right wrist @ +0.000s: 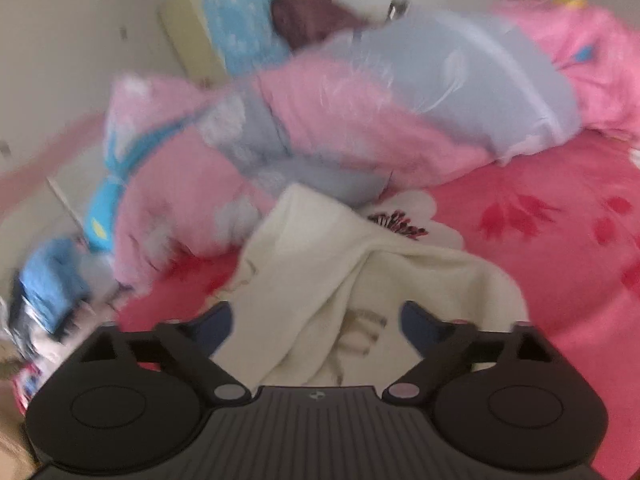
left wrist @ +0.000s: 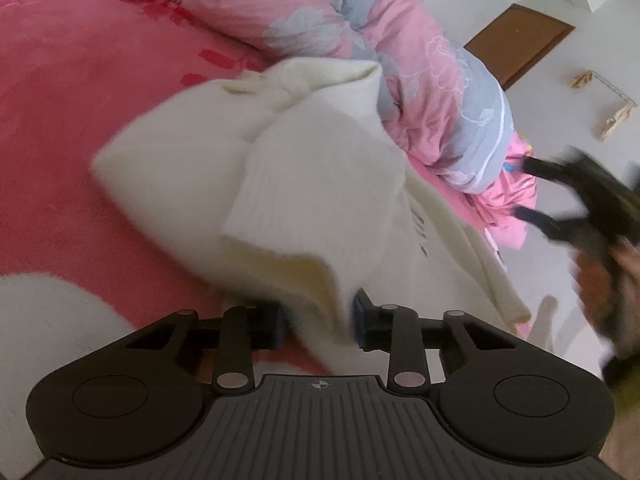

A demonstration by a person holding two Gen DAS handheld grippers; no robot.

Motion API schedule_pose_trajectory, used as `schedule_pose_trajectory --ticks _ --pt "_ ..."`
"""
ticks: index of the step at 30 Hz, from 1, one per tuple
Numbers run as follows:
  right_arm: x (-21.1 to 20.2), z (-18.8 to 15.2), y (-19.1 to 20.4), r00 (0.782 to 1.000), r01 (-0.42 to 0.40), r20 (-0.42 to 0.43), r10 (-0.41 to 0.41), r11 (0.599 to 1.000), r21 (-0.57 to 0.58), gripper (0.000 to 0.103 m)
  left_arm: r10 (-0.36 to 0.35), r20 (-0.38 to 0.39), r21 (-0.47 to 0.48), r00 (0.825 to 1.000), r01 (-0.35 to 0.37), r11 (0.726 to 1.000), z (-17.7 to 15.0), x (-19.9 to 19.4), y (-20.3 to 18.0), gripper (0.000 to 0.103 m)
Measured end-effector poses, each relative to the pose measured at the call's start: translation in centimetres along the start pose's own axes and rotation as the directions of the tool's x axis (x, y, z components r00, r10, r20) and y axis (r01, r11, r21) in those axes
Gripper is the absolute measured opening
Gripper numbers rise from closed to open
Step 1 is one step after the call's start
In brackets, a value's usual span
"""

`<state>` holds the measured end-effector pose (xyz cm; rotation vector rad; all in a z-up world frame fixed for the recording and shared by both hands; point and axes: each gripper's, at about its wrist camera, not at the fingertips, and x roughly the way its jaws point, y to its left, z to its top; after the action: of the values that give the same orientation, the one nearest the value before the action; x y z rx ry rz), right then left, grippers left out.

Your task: Fold clothes

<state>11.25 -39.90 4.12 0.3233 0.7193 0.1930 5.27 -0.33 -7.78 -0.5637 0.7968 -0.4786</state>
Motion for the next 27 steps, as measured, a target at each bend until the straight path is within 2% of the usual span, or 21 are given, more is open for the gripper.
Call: schedule_pose_trajectory --ticks 3,7,9,11,13,14,16,17,19,21,24,27 --pt "6.8 3.2 -1.3 0.986 0.132 -0.099 -0.138 0.989 -0.063 0.097 -0.011 0.002 0.013 1.0 0.011 1.0 0.1 0.0 0.2 0.027" --pt "13.7 4.9 -3.6 0.937 0.271 -0.174 -0.303 0.945 -0.183 0.097 -0.038 0.008 -0.014 0.999 0.038 0.999 0.4 -0.1 0.8 0.022" --pt "13.9 4.6 -3.7 0.943 0.261 -0.167 -0.288 0.951 -0.164 0.095 -0.048 0.01 -0.015 0.999 0.048 0.999 0.4 -0.1 1.0 0.021" --pt "13.6 4.2 -3.5 0.954 0.24 -0.15 -0.259 0.962 -0.133 0.089 -0.054 0.011 -0.007 0.998 0.054 0.999 0.5 -0.1 1.0 0.021" --pt "13.3 3.9 -3.4 0.964 0.218 -0.132 -0.23 0.971 -0.102 0.075 -0.057 0.015 0.012 0.998 0.057 0.998 0.3 -0.1 1.1 0.021" --pt "13.2 3.7 -3.3 0.969 0.206 -0.123 -0.216 0.975 -0.086 0.073 -0.058 0.02 0.022 0.998 0.057 0.998 0.2 -0.1 1.1 0.021" --pt "11.7 2.5 -0.2 0.988 0.097 -0.1 -0.118 0.976 -0.193 0.069 -0.058 0.033 0.049 0.998 0.056 0.997 0.0 -0.1 1.0 0.021" --pt "10.8 1.4 2.0 0.993 0.021 -0.109 -0.053 0.961 -0.275 0.068 -0.058 0.039 0.062 0.998 0.055 0.997 -0.1 -0.1 0.9 0.021" --pt "9.3 -1.2 6.6 0.983 -0.138 -0.167 0.07 0.889 -0.437 0.068 -0.064 0.049 0.085 0.997 0.06 0.995 -0.3 -0.2 0.9 0.022" --pt "8.7 -4.2 10.8 0.957 -0.264 -0.256 0.137 0.775 -0.574 0.068 -0.08 0.059 0.11 0.995 0.073 0.991 -0.4 -0.2 1.0 0.022" --pt "9.0 -7.8 14.8 0.927 -0.349 -0.351 0.13 0.638 -0.686 0.068 -0.107 0.075 0.169 0.991 0.093 0.981 -0.8 -0.2 1.3 0.025" --pt "9.6 -9.9 16.7 0.912 -0.378 -0.4 0.091 0.563 -0.735 0.068 -0.126 0.077 0.191 0.989 0.109 0.975 -0.9 -0.3 1.6 0.025"
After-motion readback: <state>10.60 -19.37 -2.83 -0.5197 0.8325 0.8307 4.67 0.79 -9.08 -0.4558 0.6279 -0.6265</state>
